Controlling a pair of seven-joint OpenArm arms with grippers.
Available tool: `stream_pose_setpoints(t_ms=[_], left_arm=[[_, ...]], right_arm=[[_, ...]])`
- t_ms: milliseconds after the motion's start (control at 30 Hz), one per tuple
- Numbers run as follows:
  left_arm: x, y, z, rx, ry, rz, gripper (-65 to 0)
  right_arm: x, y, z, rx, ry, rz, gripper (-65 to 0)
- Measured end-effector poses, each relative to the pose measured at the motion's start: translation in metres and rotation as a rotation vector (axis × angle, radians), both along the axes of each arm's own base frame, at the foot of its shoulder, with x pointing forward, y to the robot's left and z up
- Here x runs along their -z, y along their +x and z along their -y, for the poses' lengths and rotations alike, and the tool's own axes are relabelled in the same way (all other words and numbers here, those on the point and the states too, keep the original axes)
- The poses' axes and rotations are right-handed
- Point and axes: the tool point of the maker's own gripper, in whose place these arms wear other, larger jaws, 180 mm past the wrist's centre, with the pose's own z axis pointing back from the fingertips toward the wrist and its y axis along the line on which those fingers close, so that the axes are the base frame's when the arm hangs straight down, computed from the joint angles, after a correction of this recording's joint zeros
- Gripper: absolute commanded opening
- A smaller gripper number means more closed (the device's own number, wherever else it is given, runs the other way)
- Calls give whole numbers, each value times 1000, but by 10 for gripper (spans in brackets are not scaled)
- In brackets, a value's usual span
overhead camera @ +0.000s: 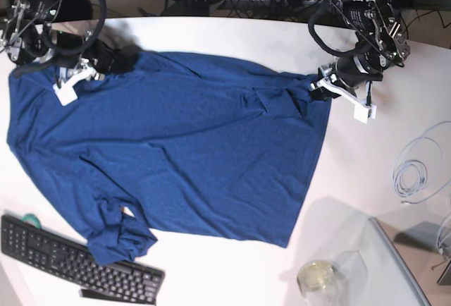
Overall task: Layout the t-shirt on the table in an organized manner, then fold the t-shirt properly
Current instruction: 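Regrasp the shirt shoulder with the right gripper further inward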
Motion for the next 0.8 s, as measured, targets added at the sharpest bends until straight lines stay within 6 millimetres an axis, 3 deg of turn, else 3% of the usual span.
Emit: stream_pose_setpoints(t_ms=[233, 400, 667, 800], left_arm=[[0, 0, 0, 0, 1, 1, -650], [-2, 1, 0, -2, 0, 7, -650], [-5, -1, -4, -5, 12, 13, -650], [-14, -12, -22, -47, 56, 29, -650]], right_arm=[[-17, 37, -1, 41, 37, 16, -614], [-10, 51, -7, 57, 94, -20, -615], [-4, 56, 8, 79, 76, -35, -617], [-2, 51, 12, 79, 70, -45, -618]])
